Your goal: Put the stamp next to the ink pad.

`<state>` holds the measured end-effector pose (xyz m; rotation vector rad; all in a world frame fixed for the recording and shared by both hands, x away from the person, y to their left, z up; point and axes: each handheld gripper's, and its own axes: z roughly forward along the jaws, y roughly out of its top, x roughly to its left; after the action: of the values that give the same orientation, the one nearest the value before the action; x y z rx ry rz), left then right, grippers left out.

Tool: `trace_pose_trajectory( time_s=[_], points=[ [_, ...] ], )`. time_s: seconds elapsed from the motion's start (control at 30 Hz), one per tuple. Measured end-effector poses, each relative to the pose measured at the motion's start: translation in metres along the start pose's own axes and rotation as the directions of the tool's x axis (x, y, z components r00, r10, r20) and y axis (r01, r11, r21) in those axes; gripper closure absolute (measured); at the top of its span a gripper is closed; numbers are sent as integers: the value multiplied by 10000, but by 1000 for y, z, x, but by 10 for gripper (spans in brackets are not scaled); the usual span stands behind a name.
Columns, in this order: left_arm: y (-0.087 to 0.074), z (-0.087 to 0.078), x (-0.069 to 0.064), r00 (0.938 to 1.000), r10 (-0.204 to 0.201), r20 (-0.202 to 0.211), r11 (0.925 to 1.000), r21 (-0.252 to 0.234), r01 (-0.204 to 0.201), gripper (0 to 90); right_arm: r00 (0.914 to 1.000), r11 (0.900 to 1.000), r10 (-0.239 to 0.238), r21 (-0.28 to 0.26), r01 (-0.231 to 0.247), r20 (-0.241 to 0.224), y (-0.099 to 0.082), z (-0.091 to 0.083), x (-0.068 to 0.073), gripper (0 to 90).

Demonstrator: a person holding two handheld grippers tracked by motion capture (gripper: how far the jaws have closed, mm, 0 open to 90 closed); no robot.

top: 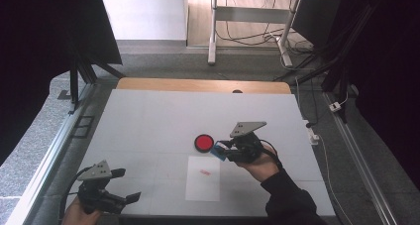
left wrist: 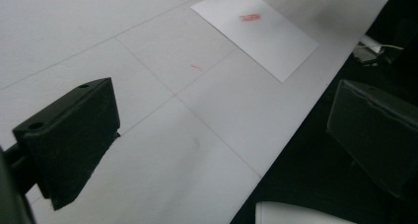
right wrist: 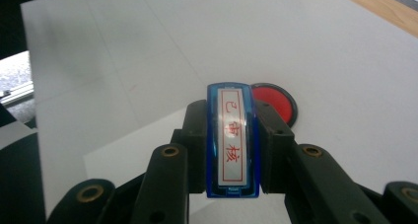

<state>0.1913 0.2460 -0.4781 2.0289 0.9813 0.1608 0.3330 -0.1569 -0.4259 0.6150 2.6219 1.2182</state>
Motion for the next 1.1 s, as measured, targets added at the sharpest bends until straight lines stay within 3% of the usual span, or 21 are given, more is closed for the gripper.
trace_pose_trajectory(
  time_s=[0.4,0.73,1.1],
  points=[
    [-3,-6,-1,9974,-105,-708,9999,-5,104,0,9936,9970,625,396,-665,941,-18,-2,-29,708],
    [-3,-5,0,9973,-171,-710,9998,47,174,0,9786,9906,1132,560,-1245,1718,-34,-6,-50,707],
    [-3,-5,0,9971,-174,-746,9998,85,181,0,9697,9884,1043,854,-1257,2207,-44,-6,-55,707]
  ],
)
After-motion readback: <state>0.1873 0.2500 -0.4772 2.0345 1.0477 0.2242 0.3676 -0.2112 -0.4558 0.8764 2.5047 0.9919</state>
